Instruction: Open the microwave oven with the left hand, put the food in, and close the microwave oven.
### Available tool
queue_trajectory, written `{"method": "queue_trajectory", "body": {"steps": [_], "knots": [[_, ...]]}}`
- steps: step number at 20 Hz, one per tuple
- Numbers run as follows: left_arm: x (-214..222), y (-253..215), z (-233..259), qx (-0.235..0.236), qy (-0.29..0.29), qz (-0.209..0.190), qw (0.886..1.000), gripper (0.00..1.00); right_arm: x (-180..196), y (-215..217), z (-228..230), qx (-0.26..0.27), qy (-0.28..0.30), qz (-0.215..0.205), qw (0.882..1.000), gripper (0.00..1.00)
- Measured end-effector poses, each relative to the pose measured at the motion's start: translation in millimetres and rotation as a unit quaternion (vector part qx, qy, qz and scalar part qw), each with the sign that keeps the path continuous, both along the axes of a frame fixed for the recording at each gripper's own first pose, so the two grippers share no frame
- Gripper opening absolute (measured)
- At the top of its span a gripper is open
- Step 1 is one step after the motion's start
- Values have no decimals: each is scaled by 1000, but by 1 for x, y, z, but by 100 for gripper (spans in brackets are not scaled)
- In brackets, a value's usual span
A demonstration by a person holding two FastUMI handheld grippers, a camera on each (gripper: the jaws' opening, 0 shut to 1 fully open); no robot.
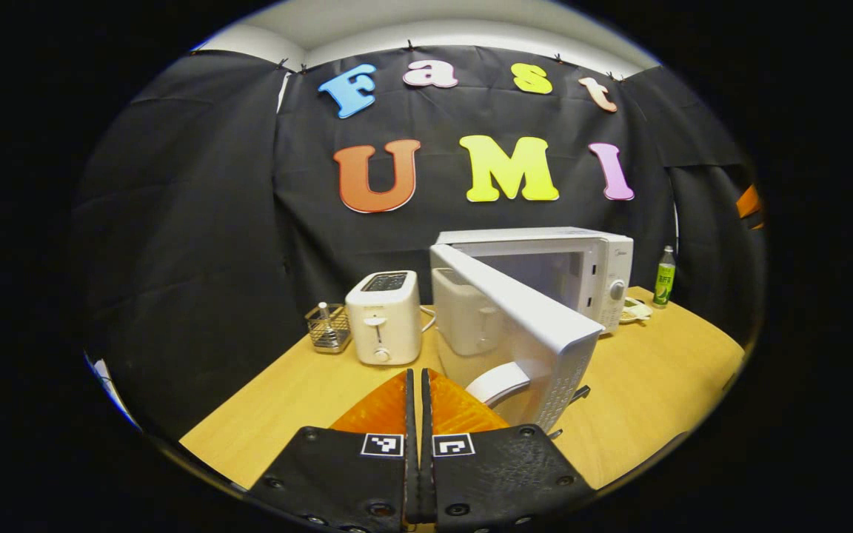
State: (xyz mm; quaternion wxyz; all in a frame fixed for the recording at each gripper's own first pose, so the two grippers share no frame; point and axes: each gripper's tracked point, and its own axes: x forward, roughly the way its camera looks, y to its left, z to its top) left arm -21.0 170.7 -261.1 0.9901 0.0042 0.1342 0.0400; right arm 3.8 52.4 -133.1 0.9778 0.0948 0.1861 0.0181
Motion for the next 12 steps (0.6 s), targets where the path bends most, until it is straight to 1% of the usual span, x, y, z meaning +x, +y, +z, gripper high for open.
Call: {"method": "queue_trajectory", "body": {"steps": [7,8,9,11,12], "knots": [[26,-90,7,-9,-2,-59,998,0,7,-28,3,1,1,5,1000,100],[31,-102,7,-12,-2,-67,998,0,8,-31,7,-6,-4,7,1000,90],[35,-112,8,-13,-2,-74,997,0,10,-33,10,-10,-9,8,1000,100],[46,-134,7,-14,-4,-90,996,0,10,-35,15,-9,-11,12,1000,100],[52,-144,7,-15,-4,-97,995,0,11,-37,21,-9,-16,12,1000,91]]}}
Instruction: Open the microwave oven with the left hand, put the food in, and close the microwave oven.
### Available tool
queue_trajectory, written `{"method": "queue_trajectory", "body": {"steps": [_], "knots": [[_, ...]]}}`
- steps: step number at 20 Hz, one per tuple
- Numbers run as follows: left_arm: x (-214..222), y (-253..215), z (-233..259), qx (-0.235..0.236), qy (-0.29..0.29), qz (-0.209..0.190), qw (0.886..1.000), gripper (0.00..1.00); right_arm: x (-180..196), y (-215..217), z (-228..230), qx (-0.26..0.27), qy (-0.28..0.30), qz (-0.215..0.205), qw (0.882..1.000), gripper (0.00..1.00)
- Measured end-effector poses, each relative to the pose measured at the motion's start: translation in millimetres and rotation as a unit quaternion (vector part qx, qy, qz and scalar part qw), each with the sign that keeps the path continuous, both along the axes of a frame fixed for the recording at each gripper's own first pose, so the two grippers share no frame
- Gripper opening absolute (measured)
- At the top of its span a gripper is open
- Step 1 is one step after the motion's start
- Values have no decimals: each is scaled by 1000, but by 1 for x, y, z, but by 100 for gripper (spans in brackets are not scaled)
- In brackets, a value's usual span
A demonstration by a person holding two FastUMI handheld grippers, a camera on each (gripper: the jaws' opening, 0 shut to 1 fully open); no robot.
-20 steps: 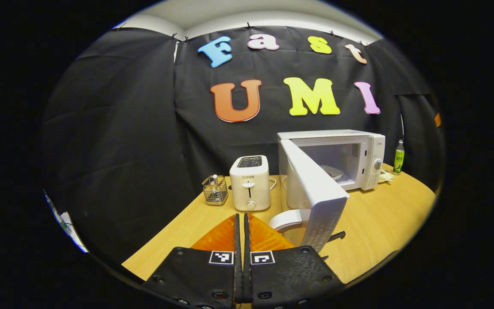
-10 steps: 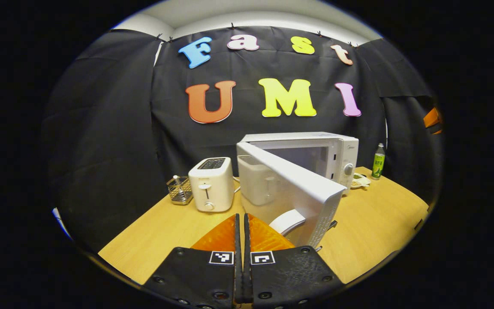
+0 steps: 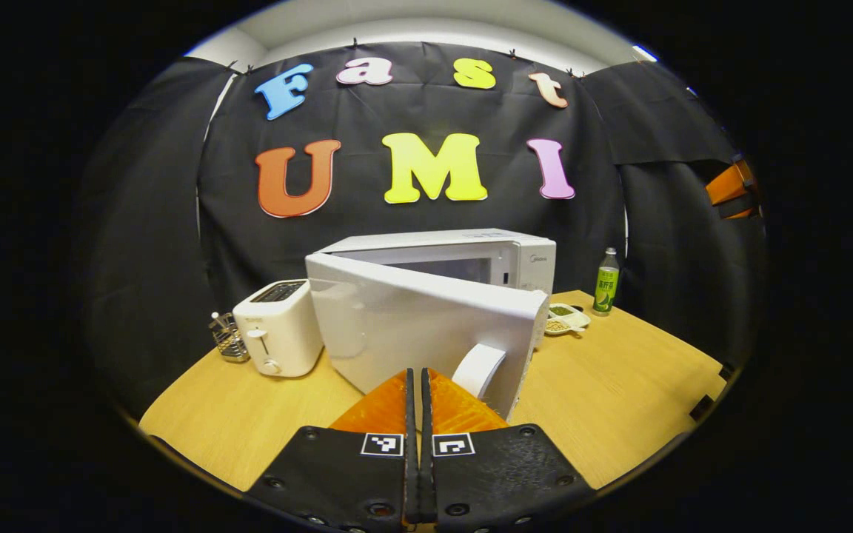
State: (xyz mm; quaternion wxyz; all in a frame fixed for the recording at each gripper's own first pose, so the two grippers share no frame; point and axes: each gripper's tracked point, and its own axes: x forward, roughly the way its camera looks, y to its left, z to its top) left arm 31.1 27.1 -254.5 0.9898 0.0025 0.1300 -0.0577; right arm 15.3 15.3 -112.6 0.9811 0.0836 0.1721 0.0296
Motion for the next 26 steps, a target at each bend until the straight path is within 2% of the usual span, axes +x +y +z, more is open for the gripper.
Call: {"method": "queue_trajectory", "body": {"steps": [1,5,6,9,10,15,16,17,18,19,20,21,22,23,24,26], "knots": [[5,-10,1,-1,-1,-8,1000,0,1,-4,2,-4,-3,-2,1000,100],[32,-41,4,-3,-10,-34,999,0,3,-15,13,-31,-18,-7,999,100],[39,-47,5,-3,-12,-40,999,0,3,-19,17,-40,-24,-12,999,90],[57,-63,6,1,-18,-53,998,0,3,-25,24,-63,-37,-20,997,90],[63,-66,6,1,-19,-57,998,0,3,-25,27,-67,-39,-20,997,100],[91,-79,0,7,-20,-68,997,0,-1,-25,34,-92,-51,-21,994,100],[98,-81,-2,10,-19,-70,997,0,-2,-23,35,-96,-52,-19,994,91],[105,-83,-4,12,-18,-70,997,0,-3,-23,33,-100,-50,-20,994,100],[113,-86,-5,12,-18,-71,997,0,-4,-24,33,-102,-49,-20,993,91],[119,-87,-3,11,-18,-70,997,0,-5,-23,33,-102,-47,-20,993,100],[126,-90,-3,9,-19,-69,997,0,-5,-23,34,-101,-48,-21,994,91],[132,-92,-2,6,-21,-68,997,0,-6,-23,35,-100,-48,-23,994,100],[139,-95,-2,6,-21,-67,997,0,-7,-23,37,-98,-50,-21,994,100],[145,-98,-2,8,-22,-67,997,0,-7,-24,39,-101,-50,-23,993,91],[151,-100,-2,9,-23,-66,998,0,-7,-25,40,-103,-51,-22,993,100],[162,-103,-4,10,-20,-65,998,0,-7,-26,41,-106,-51,-22,993,100]]}}
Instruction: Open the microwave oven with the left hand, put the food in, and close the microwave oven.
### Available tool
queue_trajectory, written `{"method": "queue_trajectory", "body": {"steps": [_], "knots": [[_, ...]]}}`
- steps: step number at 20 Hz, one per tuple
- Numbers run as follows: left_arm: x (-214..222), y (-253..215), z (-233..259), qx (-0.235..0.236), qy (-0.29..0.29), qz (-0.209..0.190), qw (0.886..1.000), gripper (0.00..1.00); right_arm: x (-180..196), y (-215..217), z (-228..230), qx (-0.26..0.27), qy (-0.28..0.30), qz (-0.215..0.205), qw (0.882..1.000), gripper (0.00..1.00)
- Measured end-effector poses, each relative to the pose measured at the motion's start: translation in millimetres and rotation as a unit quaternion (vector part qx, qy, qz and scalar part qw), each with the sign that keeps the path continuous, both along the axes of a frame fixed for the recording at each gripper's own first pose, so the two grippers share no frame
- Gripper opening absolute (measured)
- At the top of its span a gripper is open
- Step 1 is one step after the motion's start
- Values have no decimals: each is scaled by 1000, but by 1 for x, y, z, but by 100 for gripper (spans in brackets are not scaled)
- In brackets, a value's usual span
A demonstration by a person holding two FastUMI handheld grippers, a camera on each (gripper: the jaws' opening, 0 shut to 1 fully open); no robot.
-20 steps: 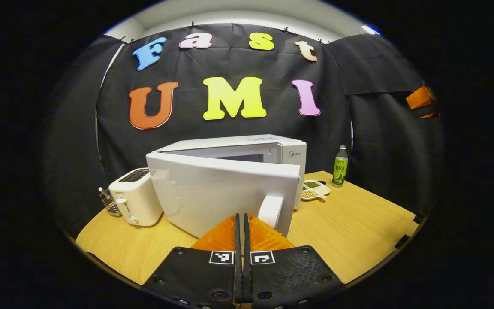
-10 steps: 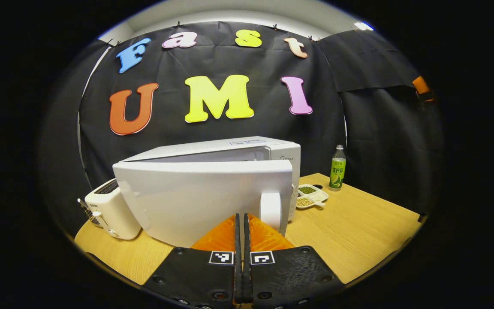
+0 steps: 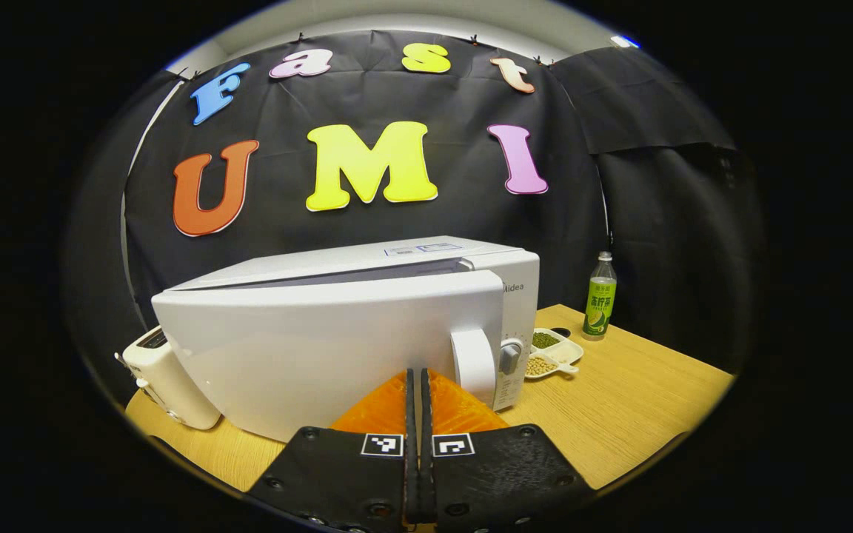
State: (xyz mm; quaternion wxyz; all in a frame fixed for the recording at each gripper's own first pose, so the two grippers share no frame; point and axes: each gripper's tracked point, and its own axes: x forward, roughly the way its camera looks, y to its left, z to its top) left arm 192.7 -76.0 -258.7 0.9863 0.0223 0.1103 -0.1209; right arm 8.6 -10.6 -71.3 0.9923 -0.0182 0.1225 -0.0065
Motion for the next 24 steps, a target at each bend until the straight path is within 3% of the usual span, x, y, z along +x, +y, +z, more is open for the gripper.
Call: {"method": "queue_trajectory", "body": {"steps": [1,2,5,6,8,9,10,11,12,13,14,15,16,17,19,20,22,23,24], "knots": [[5,-2,-2,-6,3,2,1000,0,0,-1,2,1,-1,0,1000,92],[11,-3,-4,-9,8,3,1000,0,0,-1,3,3,-1,-2,1000,91],[22,-7,-11,-6,17,9,1000,0,1,-7,0,5,0,-5,1000,92],[25,-7,-13,-7,20,12,1000,0,1,-10,0,3,0,-8,1000,100],[32,-7,-14,-2,21,19,1000,0,0,-13,2,5,-4,-12,1000,100],[31,-7,-15,-3,22,20,1000,0,0,-16,0,6,-2,-14,1000,92],[30,-8,-15,-3,22,20,1000,0,0,-18,-3,9,-1,-18,1000,92],[29,-9,-15,1,21,17,1000,0,0,-19,-4,14,2,-18,1000,100],[30,-8,-15,3,21,15,1000,0,0,-19,-7,19,5,-19,1000,92],[32,-7,-14,3,20,15,1000,0,0,-21,-10,23,8,-20,1000,100],[32,-7,-14,3,18,17,1000,0,0,-22,-12,25,9,-21,999,92],[34,-6,-14,6,20,23,1000,0,0,-22,-13,26,10,-22,999,92],[39,-6,-15,1,23,25,999,0,0,-20,-13,26,11,-20,999,100],[45,-9,-15,-5,28,26,999,0,1,-18,-12,26,10,-17,999,92],[37,-8,-14,-12,37,42,998,0,1,-14,-12,24,10,-12,1000,92],[34,-9,-18,-12,47,39,998,0,1,-11,-11,25,10,-10,1000,100],[19,-3,-23,-10,66,49,997,1,-2,-7,-11,22,8,-6,1000,100],[12,-4,-22,-10,68,41,997,1,-3,-7,-8,16,4,-6,1000,92],[2,-2,-19,-6,69,35,997,1,-4,-7,-6,12,1,-7,1000,100]]}}
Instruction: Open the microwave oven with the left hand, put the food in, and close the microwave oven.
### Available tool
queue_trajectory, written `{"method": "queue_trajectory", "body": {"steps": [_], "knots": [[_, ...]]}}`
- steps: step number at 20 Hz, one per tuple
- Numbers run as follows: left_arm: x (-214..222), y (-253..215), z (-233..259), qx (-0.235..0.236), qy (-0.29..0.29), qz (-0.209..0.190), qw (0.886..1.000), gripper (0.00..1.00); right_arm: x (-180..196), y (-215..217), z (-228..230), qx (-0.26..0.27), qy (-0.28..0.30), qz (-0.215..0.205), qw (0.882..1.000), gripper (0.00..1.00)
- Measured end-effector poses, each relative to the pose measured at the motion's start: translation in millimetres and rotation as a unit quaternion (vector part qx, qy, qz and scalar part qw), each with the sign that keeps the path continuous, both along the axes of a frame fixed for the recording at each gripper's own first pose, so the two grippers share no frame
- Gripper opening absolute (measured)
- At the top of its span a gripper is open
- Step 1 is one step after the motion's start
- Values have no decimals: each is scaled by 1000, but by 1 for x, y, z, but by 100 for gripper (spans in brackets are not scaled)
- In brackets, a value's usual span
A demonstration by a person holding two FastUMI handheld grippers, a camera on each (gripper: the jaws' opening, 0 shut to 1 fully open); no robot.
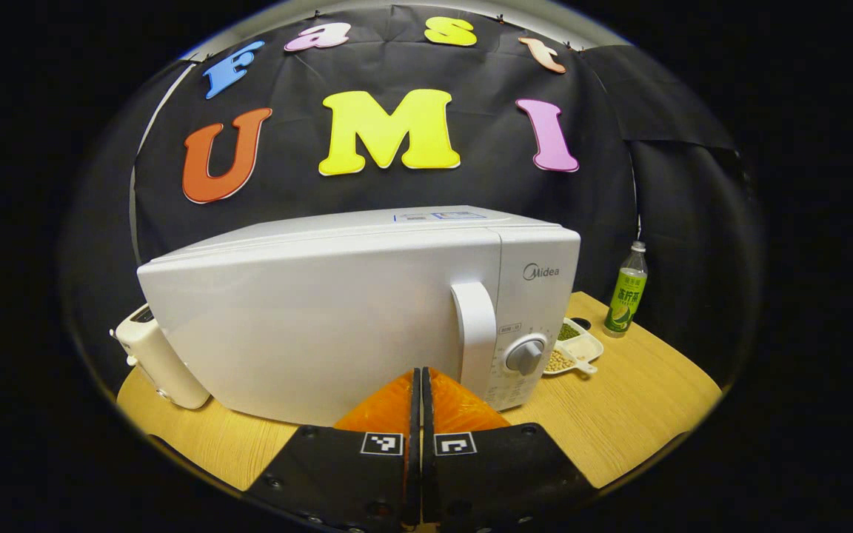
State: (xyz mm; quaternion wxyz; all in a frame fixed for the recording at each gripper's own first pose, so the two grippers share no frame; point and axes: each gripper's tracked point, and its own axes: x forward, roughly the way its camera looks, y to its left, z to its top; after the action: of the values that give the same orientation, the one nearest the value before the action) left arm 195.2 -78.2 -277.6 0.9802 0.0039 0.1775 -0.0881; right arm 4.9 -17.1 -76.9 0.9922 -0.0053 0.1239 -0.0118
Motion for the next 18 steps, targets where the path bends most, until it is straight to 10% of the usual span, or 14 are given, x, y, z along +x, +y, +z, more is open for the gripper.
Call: {"method": "queue_trajectory", "body": {"steps": [1,4,18], "knots": [[-10,3,4,11,-3,-3,1000,5,-1,2,2,0,-3,0,1000,100],[-40,22,22,42,-27,-5,999,96,-4,9,3,4,-6,0,1000,92],[-197,100,203,-8,-121,12,993,96,-23,73,25,3,-44,31,999,92]]}}
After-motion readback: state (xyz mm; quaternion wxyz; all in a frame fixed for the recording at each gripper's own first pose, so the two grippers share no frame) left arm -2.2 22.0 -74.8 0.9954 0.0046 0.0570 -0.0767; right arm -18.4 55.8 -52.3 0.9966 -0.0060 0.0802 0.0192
